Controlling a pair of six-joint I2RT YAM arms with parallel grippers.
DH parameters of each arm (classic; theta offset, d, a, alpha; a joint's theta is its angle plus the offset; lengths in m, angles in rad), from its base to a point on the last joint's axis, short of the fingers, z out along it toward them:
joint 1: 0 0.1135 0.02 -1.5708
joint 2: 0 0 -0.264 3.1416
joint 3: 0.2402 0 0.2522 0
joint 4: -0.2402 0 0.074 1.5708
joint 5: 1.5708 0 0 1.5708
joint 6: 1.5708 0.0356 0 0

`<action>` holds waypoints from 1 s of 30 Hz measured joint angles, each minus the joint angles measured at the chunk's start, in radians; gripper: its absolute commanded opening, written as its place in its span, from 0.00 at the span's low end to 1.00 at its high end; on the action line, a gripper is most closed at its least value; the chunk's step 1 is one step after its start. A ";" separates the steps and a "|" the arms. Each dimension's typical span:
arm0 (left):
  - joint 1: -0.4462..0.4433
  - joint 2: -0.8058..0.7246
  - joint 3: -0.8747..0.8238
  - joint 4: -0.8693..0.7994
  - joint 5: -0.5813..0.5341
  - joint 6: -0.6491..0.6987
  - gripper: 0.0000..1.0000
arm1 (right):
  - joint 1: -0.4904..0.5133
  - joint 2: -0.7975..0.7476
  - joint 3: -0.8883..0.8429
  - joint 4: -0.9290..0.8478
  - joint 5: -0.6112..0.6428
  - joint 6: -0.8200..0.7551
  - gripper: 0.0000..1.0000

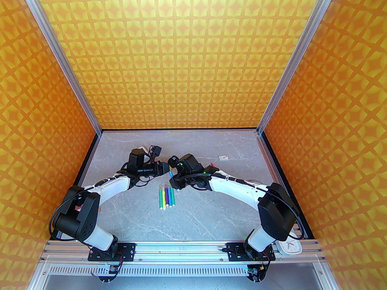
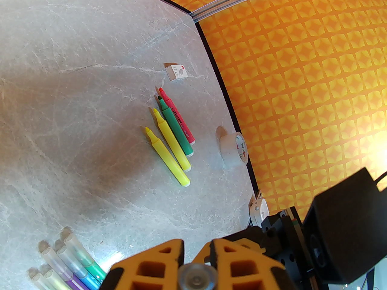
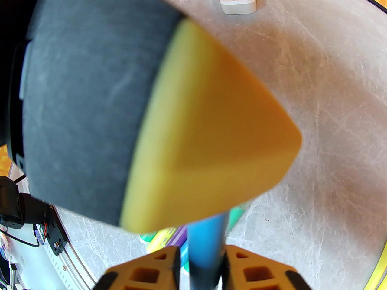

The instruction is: Open the pen caps

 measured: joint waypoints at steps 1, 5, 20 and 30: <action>0.000 0.000 0.000 0.000 0.000 0.000 0.00 | 0.000 0.000 -0.003 0.001 0.000 -0.002 0.22; 0.000 0.000 0.000 0.000 -0.001 -0.003 0.00 | -0.001 0.000 -0.012 0.013 0.000 -0.003 0.16; 0.006 0.000 0.000 -0.004 0.005 -0.035 0.00 | -0.002 -0.050 -0.080 0.069 0.000 -0.008 0.00; 0.005 -0.008 0.017 -0.089 -0.006 -0.036 0.00 | -0.003 -0.077 -0.124 0.098 -0.008 -0.018 0.00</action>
